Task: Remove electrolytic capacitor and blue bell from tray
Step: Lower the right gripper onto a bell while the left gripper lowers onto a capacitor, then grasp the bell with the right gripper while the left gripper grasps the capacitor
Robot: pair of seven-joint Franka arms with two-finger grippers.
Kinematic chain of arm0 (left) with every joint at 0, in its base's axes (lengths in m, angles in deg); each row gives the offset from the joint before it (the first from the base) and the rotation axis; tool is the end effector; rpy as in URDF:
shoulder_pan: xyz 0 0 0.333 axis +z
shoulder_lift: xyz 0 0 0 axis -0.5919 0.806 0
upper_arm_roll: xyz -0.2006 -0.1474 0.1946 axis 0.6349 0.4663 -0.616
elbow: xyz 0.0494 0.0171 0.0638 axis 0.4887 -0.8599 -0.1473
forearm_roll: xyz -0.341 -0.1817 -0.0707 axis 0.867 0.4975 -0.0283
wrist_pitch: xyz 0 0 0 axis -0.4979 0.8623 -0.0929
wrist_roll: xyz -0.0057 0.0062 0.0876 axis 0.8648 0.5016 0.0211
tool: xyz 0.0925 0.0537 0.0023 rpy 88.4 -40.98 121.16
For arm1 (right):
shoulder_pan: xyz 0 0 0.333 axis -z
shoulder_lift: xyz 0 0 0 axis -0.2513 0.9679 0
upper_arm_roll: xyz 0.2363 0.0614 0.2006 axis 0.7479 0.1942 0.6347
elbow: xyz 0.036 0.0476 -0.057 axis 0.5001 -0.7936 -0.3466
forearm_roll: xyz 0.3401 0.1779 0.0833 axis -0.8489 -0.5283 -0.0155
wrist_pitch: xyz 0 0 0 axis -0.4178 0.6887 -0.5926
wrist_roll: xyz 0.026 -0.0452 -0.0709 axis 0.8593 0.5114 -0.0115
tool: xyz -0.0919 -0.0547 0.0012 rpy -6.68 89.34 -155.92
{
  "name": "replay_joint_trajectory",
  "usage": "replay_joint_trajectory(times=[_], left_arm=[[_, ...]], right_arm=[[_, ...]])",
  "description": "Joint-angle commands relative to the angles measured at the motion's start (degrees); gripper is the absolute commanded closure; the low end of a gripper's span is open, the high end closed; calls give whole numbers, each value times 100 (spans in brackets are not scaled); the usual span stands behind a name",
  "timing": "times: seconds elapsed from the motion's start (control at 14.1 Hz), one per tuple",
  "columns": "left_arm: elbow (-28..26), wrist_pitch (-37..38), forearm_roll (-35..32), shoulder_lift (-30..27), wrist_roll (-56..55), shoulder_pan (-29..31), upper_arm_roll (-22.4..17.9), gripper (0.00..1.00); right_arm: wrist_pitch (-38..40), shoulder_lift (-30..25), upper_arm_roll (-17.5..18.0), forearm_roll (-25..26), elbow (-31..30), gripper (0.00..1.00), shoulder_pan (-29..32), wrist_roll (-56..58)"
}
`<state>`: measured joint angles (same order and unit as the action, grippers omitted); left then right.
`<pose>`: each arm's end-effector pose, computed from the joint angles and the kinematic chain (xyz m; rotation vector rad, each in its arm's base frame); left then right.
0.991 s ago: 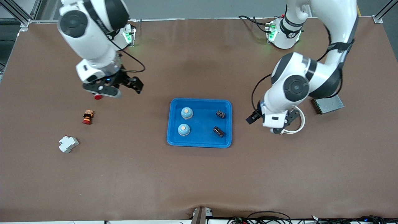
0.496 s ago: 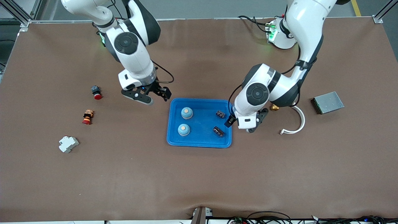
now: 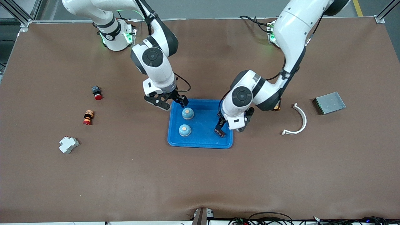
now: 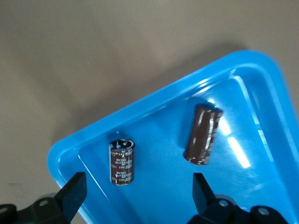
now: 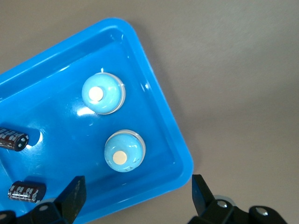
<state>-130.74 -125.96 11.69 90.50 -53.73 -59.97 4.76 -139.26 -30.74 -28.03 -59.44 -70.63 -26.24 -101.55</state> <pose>0.5441 -0.4143 0.2322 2.7011 1.5558 -0.2258 0.4802 0.3960 0.3074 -2.9646 0.7280 -0.0528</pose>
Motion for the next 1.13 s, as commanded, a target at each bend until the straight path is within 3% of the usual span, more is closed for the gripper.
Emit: replay_joint_trajectory(times=[0.0, 0.21, 0.42, 0.64, 0.92, 1.06], left_arm=[[-26, -48, -341, 112, -664, -181, -59, 0], [-150, -48, -535, 269, -947, -190, -59, 3], [-150, -57, -544, 296, -992, -199, -59, 18], [-150, -48, -544, 297, -983, -270, -59, 46], [-176, -40, -544, 305, -983, -305, -68, 100], [-194, 57, -544, 165, -992, -261, -77, 100]], right_arm=[[-187, 255, -73, -70, 91, 0, -131, -149], [-223, 457, -73, -61, 196, 0, -140, -149], [-231, 764, -73, -61, 380, 0, -166, -184], [-275, 1063, -73, -61, 591, 0, -192, -272], [-355, 1406, -82, -53, 846, 0, -228, -377], [-346, 1521, -82, -44, 934, 0, -306, -395]])
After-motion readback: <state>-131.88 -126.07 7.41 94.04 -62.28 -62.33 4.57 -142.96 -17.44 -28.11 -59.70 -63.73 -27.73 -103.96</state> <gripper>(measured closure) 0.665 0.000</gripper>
